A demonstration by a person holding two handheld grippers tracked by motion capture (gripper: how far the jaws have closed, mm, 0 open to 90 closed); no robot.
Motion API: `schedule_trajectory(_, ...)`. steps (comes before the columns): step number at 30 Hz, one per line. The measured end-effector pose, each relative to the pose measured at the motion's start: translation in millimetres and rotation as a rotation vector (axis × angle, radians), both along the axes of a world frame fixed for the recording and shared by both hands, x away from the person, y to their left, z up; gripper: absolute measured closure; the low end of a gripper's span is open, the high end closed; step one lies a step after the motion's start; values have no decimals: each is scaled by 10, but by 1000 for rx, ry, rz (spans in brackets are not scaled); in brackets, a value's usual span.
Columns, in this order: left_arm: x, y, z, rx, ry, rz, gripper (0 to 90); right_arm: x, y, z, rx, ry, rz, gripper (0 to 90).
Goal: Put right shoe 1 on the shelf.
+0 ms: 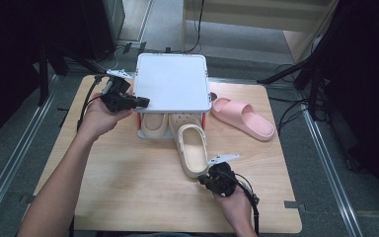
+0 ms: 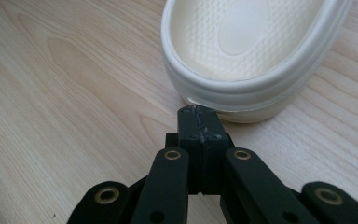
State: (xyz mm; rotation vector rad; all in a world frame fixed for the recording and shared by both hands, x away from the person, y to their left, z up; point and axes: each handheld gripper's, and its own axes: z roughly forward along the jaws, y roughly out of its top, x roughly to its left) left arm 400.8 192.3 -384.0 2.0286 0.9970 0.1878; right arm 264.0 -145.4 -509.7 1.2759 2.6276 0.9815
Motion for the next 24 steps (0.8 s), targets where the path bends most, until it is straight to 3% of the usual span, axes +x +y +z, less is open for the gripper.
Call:
schedule_trajectory(9,-22,-2,-5,5,-11,3,890,66,197,82,37,-65,34,900)
schedule_trajectory(11,-27,-3,-6,5,-13,6,890,116,242,88,34,-98,42,900)
schedule_trajectory(21,-37,7,-7,3,-12,3,890,416,379,64,11,-144,39,900)
schedule_trajectory(22,-35,7,-6,4,-11,3,890,448,380,68,31,-148,40,900)
schedule_trajectory(24,-31,5,-1,11,-12,-1,892,485,396,84,12,-162,22,900)
